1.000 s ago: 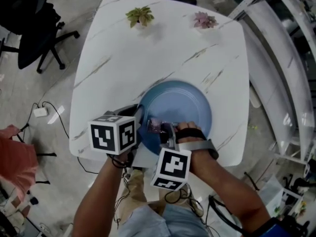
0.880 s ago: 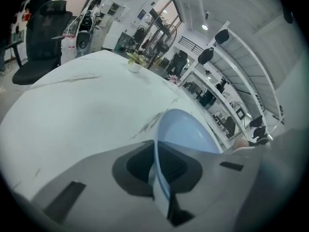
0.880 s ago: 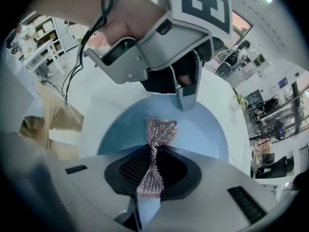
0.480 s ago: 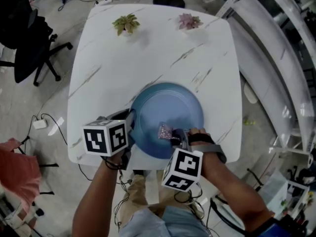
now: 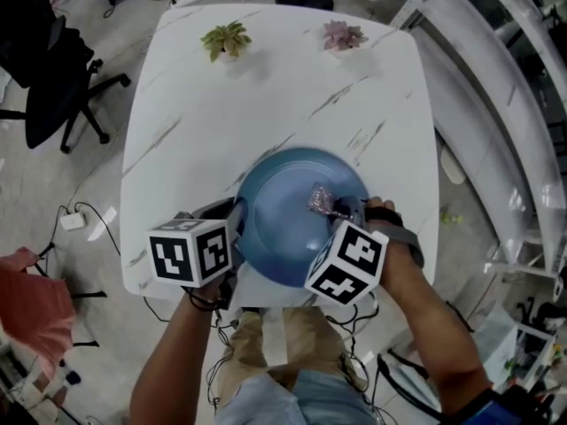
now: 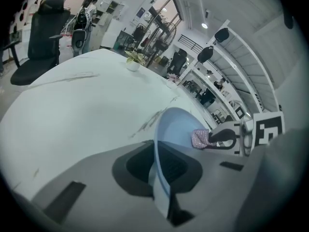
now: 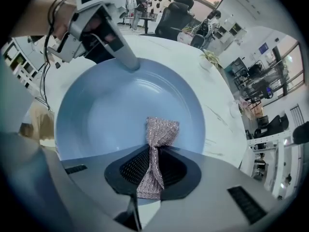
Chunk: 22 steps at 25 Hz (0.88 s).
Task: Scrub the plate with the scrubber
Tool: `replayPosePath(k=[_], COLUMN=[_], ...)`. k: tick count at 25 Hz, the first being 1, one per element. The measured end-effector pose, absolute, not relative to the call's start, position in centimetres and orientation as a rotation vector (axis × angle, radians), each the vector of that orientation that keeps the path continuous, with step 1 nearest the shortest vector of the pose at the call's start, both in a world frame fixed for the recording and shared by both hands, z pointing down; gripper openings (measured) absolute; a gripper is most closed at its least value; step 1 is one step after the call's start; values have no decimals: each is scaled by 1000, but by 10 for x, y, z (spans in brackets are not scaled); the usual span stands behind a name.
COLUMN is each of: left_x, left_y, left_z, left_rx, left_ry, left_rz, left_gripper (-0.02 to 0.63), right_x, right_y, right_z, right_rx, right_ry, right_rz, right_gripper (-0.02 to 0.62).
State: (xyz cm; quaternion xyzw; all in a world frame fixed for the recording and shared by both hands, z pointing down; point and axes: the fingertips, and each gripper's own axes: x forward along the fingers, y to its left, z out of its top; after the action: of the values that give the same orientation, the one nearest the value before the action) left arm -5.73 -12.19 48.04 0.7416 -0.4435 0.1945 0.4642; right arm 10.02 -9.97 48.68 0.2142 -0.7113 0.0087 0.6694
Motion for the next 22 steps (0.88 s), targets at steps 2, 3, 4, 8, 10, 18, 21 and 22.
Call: replayPosePath(k=[2,3,4,8,10,18,21,22], left_x=[-57,-58,-57,-56,-57,-58,-58,-59], left_y=[-122,-122,-122,-122,-122,-123,-124,-124], left_z=[480,480,480,479,479,481,482,482], left_rx=[1823,1822,1822,1823,1821,1830,1860,1867], left_ry=[-1093,-1094,-1094,-1094,-1101,-1120,-1151,-1162], left_rz=[483,485,486,483,482,480,502,506], left_gripper=[17,17,17,17,17,17,21,26], right_x=[99,97,94,79,68,25,19,19], right_y=[-114,-120,-125,-137,-137,-80,-45,-33], right_z=[487,487,487,484,483,482,484,483], right_rx=[500,506,510,499,485,349,275,241], right_ry=[-1602,-1605,-1610,-1640,-1664,-1760,-1789,-1797], right_rz=[7,-1,-11,-70,-98,-175,-101,-55], right_gripper=[72,72,72,72,72,72,72,72])
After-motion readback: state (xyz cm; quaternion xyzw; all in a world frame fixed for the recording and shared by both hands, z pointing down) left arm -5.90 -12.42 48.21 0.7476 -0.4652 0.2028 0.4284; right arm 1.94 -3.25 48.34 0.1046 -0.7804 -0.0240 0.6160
